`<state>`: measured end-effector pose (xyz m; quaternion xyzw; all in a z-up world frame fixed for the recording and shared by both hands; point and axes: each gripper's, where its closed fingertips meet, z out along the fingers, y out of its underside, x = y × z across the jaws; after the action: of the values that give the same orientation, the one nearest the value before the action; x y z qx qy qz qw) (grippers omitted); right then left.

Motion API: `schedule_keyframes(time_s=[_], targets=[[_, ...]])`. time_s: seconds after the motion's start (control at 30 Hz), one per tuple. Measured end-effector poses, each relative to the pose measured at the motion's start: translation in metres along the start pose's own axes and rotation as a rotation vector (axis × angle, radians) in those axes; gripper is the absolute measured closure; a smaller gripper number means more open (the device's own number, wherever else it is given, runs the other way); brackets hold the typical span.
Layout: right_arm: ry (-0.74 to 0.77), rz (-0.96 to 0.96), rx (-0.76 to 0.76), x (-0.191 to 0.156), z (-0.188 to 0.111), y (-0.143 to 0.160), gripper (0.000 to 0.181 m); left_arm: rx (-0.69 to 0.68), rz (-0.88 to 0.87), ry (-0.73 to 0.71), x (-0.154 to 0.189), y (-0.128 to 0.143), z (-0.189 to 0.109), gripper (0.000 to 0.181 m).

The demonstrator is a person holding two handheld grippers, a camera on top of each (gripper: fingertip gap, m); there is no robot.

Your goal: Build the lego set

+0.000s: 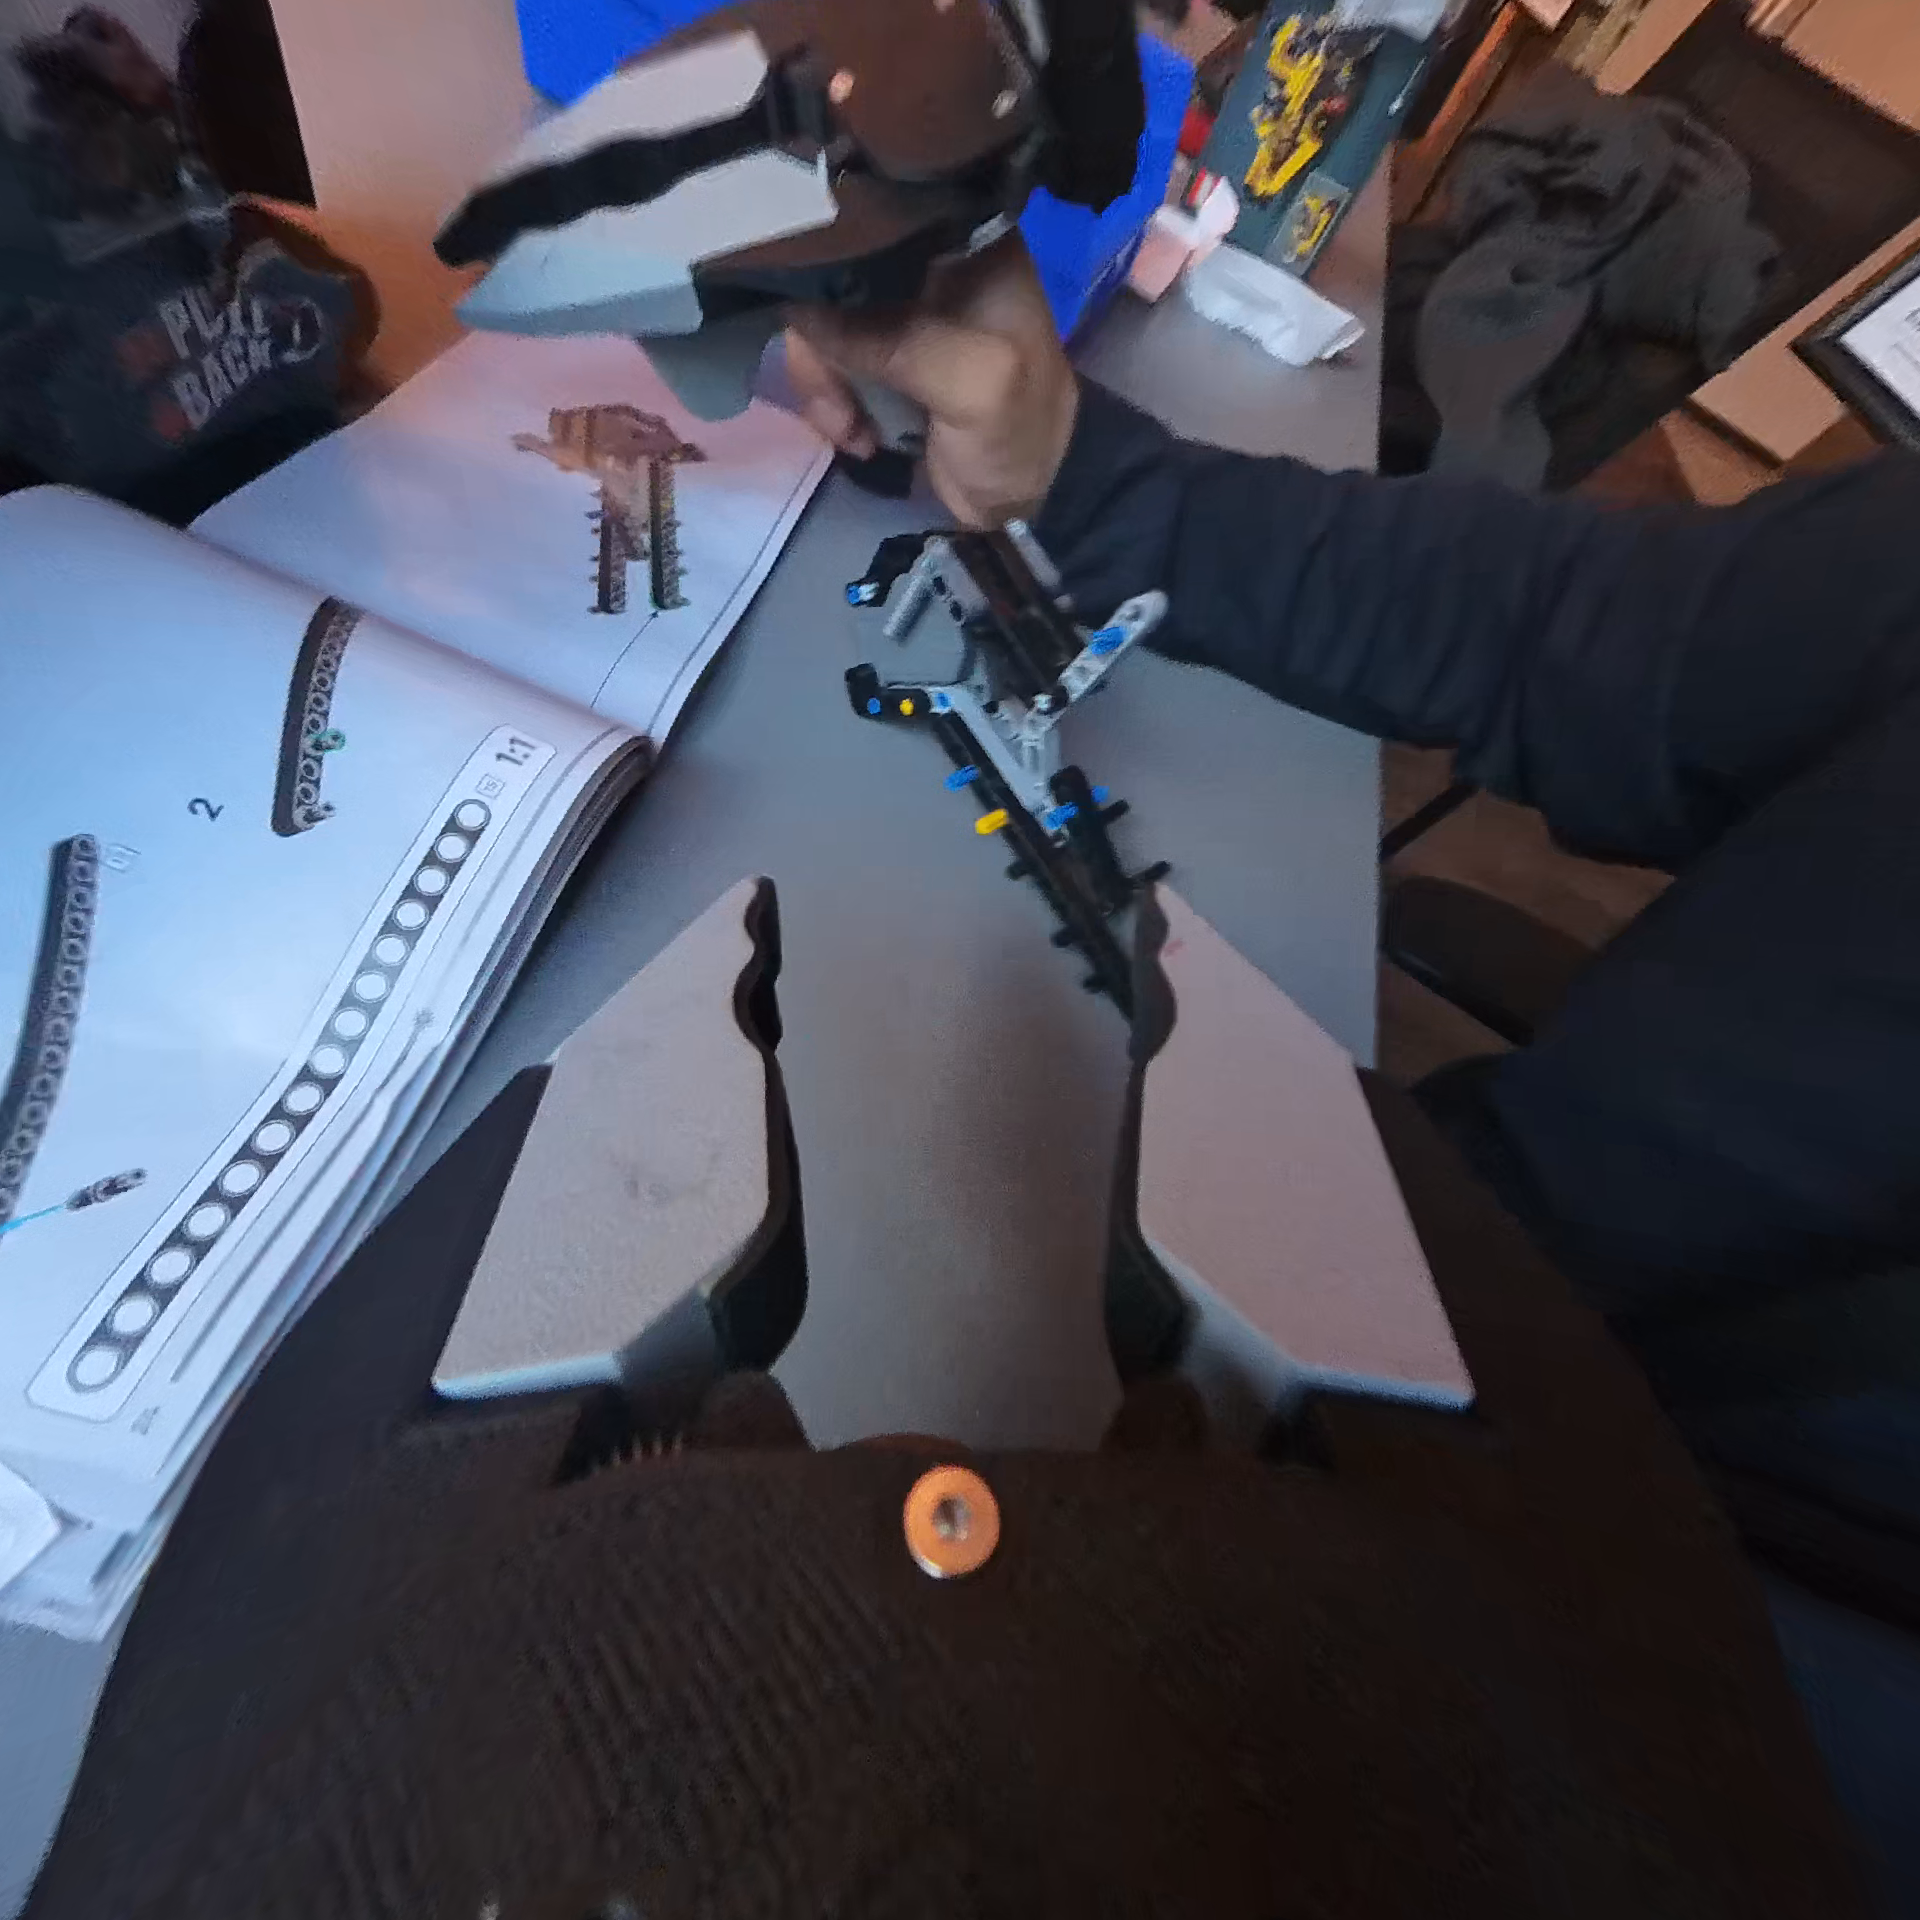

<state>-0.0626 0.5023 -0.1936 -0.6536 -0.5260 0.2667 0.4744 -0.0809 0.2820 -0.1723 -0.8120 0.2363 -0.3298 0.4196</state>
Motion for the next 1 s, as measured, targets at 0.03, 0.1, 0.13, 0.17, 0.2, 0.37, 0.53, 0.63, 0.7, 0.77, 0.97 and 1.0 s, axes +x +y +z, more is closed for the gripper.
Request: schedule_keyframes(time_s=[0.03,0.1,0.13,0.17,0.2,0.37,0.53,0.63,0.7,0.77,0.97,1.0], targets=[[0.008,0.002,-0.007,0.001,0.000,0.002,0.163,0.020,0.004,-0.001,0.004,-0.005,-0.011,0.114],[0.021,0.002,-0.006,0.003,-0.001,0.002,0.163,0.076,0.016,-0.046,0.004,-0.018,-0.049,0.116],[0.024,0.004,-0.003,0.004,0.000,0.002,0.163,0.102,0.023,-0.093,0.000,-0.025,-0.076,0.117],[0.026,0.006,-0.006,0.004,0.000,0.003,0.163,0.106,0.028,-0.167,-0.011,-0.029,-0.107,0.117],[0.028,0.007,-0.009,0.005,0.001,0.003,0.163,0.081,0.015,-0.281,-0.029,-0.028,-0.140,0.117],[0.028,-0.007,-0.007,0.003,0.003,0.002,0.164,-0.194,-0.185,-0.671,-0.138,0.029,-0.255,0.132],[0.026,-0.016,-0.020,0.001,0.005,0.003,0.163,-0.483,-0.410,-0.623,-0.193,0.101,-0.242,0.138],[0.017,-0.002,-0.004,0.001,0.001,0.000,0.163,-0.507,-0.470,-0.676,-0.208,0.109,-0.244,0.145],[0.019,0.000,0.012,0.003,-0.001,-0.004,0.164,-0.542,-0.468,-0.680,-0.209,0.113,-0.244,0.151],[0.016,-0.003,0.020,0.003,-0.002,-0.006,0.164,-0.536,-0.459,-0.665,-0.209,0.112,-0.243,0.156],[-0.005,-0.016,0.019,-0.003,-0.001,-0.007,0.164,-0.425,-0.457,-0.662,-0.207,0.101,-0.249,0.180],[-0.006,-0.020,0.019,-0.004,-0.001,-0.007,0.164,-0.419,-0.465,-0.677,-0.207,0.100,-0.250,0.177]])
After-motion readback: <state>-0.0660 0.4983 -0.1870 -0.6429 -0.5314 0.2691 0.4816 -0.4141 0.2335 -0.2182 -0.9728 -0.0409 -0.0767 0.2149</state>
